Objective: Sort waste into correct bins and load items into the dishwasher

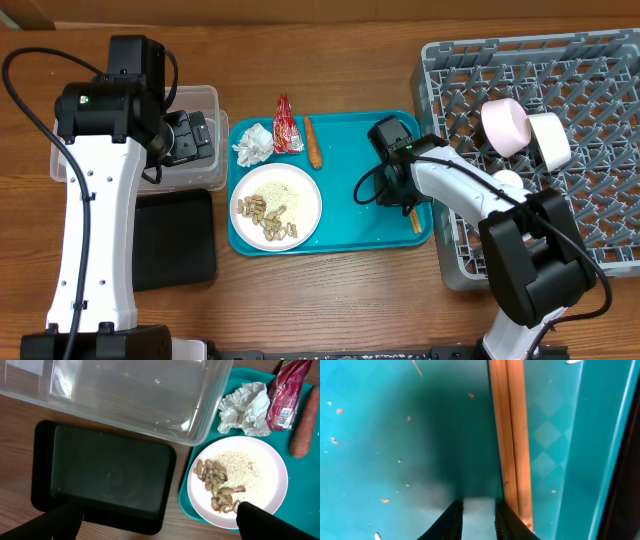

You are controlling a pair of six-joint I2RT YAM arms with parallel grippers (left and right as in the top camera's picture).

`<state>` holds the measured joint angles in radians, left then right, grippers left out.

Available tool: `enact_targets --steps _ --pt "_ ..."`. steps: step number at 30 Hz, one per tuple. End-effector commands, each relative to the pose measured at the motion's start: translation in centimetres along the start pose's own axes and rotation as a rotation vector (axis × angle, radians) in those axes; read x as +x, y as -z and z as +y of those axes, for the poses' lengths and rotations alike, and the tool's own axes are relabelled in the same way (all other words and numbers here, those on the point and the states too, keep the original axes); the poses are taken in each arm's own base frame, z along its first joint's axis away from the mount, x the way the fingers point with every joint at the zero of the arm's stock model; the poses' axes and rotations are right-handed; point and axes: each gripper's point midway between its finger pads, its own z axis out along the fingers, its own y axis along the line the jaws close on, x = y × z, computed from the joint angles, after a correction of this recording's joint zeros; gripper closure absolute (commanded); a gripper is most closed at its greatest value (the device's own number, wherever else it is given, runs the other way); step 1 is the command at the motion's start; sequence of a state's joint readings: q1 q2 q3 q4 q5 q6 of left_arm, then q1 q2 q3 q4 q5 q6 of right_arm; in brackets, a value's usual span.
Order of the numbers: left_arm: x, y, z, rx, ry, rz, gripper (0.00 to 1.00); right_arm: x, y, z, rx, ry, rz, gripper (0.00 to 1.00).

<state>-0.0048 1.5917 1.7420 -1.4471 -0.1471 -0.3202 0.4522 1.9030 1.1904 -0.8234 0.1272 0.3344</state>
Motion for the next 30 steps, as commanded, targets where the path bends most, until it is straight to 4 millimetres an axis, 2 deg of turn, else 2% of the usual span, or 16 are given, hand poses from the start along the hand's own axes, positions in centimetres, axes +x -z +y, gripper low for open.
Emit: enact_targets --steps 1,3,10,16,20,27,28,30 --pt "-0.4 0.2 0.0 -0.006 0.017 -0.011 0.0 0.1 -0.7 -0.8 0.047 0.023 0.007 0.76" --pt "-0.4 0.2 0.0 -0.006 0.017 -0.011 0.0 0.2 -0.6 -0.8 0.047 0.027 0.011 0.8" --pt "-0.4 0.2 0.0 -0.006 0.017 -0.011 0.0 -1.0 1.5 -0.6 0.024 0.016 -0.04 0.8" --pt "-0.4 0.2 0.0 -0.006 0.017 -0.011 0.0 -1.3 1.4 -1.2 0.033 0.003 -0.048 0.79" --pt "-0.4 0.2 0.0 -0.006 0.017 -0.011 0.0 -0.8 1.5 0.8 -0.055 0.101 -0.027 0.79" --pt "-0.4 0.2 0.0 -0.006 0.017 -0.011 0.0 -1.6 3.4 1.1 -0.075 0.09 -0.088 0.78" --pt "-0.4 0.2 0.0 -0.006 0.017 -0.011 0.0 -1.8 3.8 1.1 -0.08 0.089 -0.102 0.74" --pt "-0.4 0.2 0.0 -0.006 0.017 -0.012 0.0 -2.0 4.5 1.1 -0.086 0.087 -0.122 0.72"
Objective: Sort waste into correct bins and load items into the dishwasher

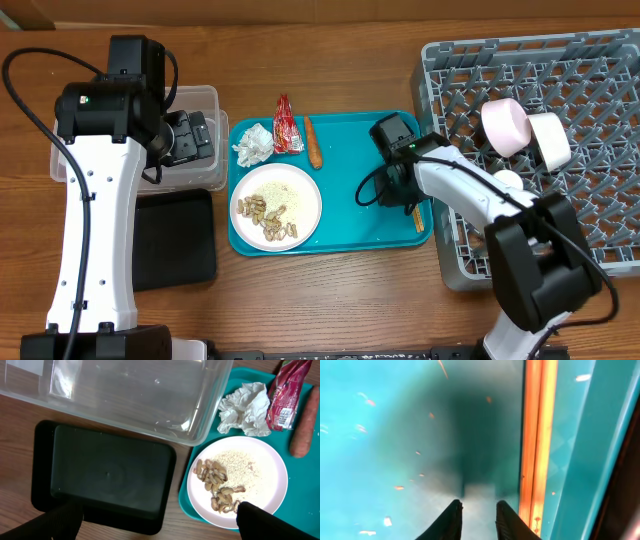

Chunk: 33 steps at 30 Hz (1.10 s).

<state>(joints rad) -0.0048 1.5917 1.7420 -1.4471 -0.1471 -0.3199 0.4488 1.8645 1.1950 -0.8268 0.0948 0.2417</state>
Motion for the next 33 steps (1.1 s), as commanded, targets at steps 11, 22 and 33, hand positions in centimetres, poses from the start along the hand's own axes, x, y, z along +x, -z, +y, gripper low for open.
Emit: enact_targets --steps 11,22,33 --pt "-0.4 0.2 0.0 -0.006 0.017 -0.011 0.0 -1.9 1.5 -0.6 0.012 -0.018 -0.117 0.73" --pt "-0.4 0.2 0.0 -0.006 0.017 -0.011 0.0 -0.6 -0.5 -1.2 0.039 -0.08 -0.085 0.73" --pt "-0.4 0.2 0.0 -0.006 0.017 -0.011 0.0 0.1 -2.2 -1.9 0.088 -0.079 -0.047 0.73"
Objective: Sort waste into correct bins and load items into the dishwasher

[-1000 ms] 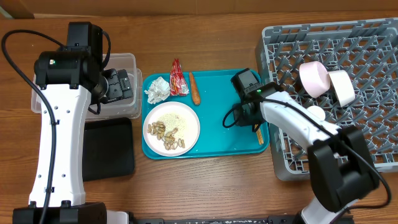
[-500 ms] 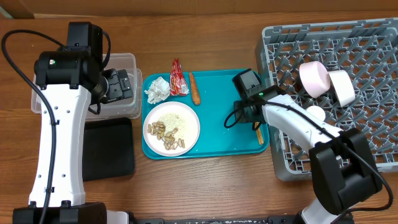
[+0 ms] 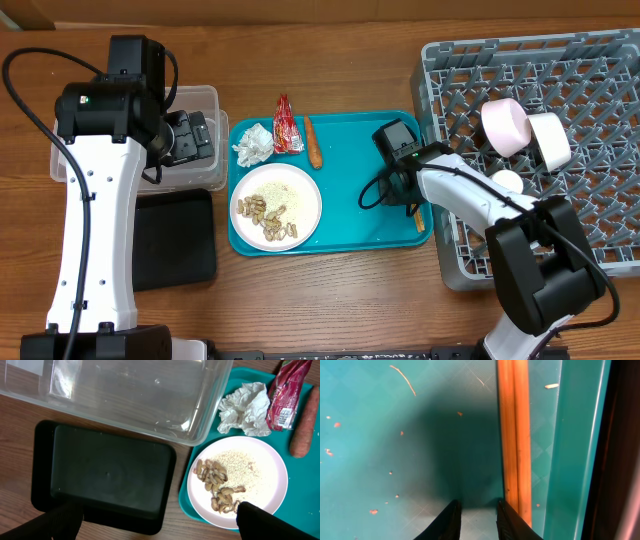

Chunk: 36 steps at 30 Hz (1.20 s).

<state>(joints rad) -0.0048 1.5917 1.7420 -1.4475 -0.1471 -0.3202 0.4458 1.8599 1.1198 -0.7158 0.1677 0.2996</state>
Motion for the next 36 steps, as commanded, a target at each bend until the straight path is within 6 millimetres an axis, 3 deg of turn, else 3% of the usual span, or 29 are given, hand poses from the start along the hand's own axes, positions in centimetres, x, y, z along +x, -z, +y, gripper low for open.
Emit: enact_targets --steps 1,7,14,24,29,36 --pt "-0.4 0.2 0.0 -0.006 0.017 -0.012 0.0 0.4 -1.1 -0.8 0.042 -0.011 0.014 0.74" --pt "-0.4 0.2 0.0 -0.006 0.017 -0.012 0.0 0.7 -0.3 -1.0 0.059 0.002 0.039 0.76" --pt "-0.4 0.2 0.0 -0.006 0.017 -0.012 0.0 -0.9 2.2 -0.9 0.034 -0.013 -0.028 0.73" --pt "-0.4 0.2 0.0 -0.006 0.017 -0.012 0.0 -0.9 2.3 -0.9 0.034 0.017 -0.03 0.72" --pt "-0.4 0.2 0.0 -0.006 0.017 -0.012 0.0 -1.8 2.5 -3.0 0.159 -0.038 -0.084 0.72" --pt "-0.4 0.2 0.0 -0.006 0.017 -0.012 0.0 -1.7 1.8 -2.0 0.098 -0.043 -0.084 0.71"
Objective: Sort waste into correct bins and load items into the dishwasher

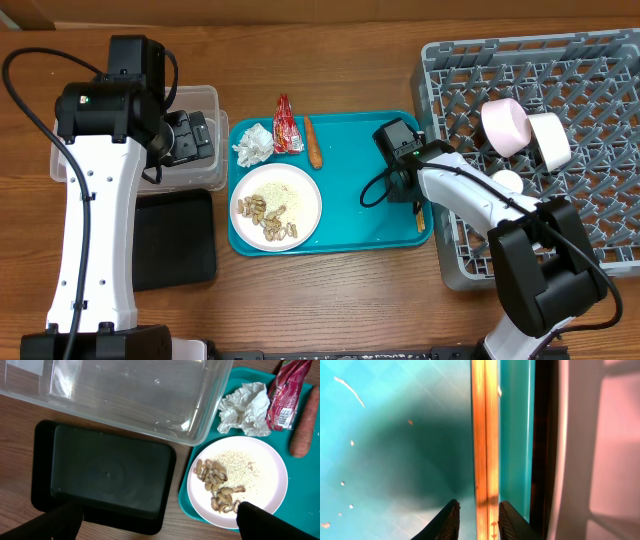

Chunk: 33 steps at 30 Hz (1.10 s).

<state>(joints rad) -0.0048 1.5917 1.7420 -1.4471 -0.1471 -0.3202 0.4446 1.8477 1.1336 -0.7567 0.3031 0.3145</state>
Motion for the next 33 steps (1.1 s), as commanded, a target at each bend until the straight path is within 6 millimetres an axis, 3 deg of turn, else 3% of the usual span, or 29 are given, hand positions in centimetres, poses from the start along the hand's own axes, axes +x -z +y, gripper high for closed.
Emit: enact_targets --steps 1,7,13,18,23,33 --pt "-0.4 0.2 0.0 -0.006 0.017 -0.011 0.0 -0.8 0.8 0.5 -0.05 -0.034 -0.041 0.71" --pt "-0.4 0.2 0.0 -0.006 0.017 -0.011 0.0 2.1 -2.1 1.5 -0.09 -0.031 0.04 0.71" --pt "-0.4 0.2 0.0 -0.006 0.017 -0.011 0.0 2.8 -1.8 1.9 -0.107 -0.013 0.078 0.72" --pt "-0.4 0.2 0.0 -0.006 0.017 -0.011 0.0 1.0 0.5 2.7 -0.133 0.003 0.042 0.73" --pt "-0.4 0.2 0.0 -0.006 0.017 -0.011 0.0 -1.2 2.4 0.7 -0.049 -0.042 -0.059 0.72" --pt "-0.4 0.2 0.0 -0.006 0.017 -0.012 0.0 -0.3 0.6 -0.1 -0.014 -0.064 -0.057 0.71"
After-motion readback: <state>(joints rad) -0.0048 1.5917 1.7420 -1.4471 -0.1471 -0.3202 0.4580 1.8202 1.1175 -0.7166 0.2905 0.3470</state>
